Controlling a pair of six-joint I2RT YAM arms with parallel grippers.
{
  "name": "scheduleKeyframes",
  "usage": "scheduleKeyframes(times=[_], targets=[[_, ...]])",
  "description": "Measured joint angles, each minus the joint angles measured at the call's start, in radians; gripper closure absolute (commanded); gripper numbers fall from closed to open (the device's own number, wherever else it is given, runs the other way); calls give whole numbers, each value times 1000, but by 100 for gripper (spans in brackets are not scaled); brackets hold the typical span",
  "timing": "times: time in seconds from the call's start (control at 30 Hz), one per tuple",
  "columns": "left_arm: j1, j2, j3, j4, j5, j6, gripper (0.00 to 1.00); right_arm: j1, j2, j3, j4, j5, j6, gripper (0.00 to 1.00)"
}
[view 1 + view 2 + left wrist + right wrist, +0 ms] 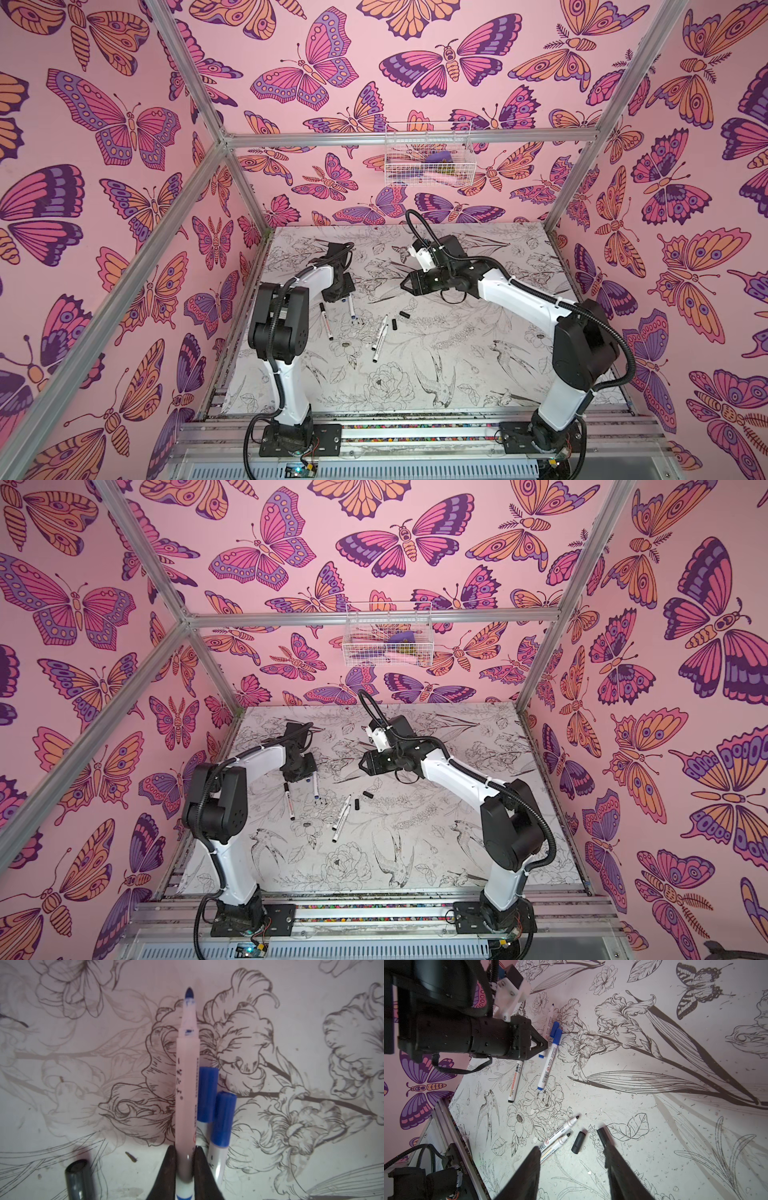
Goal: Insert the pens into the pen caps
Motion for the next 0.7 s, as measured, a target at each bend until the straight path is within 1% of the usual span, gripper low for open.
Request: scheduleKeyframes(times=[0.17,0.4,0.7], targets=[[0,28,26,3,-10,-2,100,-8,-14,-9,-7,5,0,48],[0,103,130,8,-21,0,100,-14,-14,-11,-11,7,0,48],[8,180,256,0,-39,33,100,-14,-16,-18,-34,11,-8,47]])
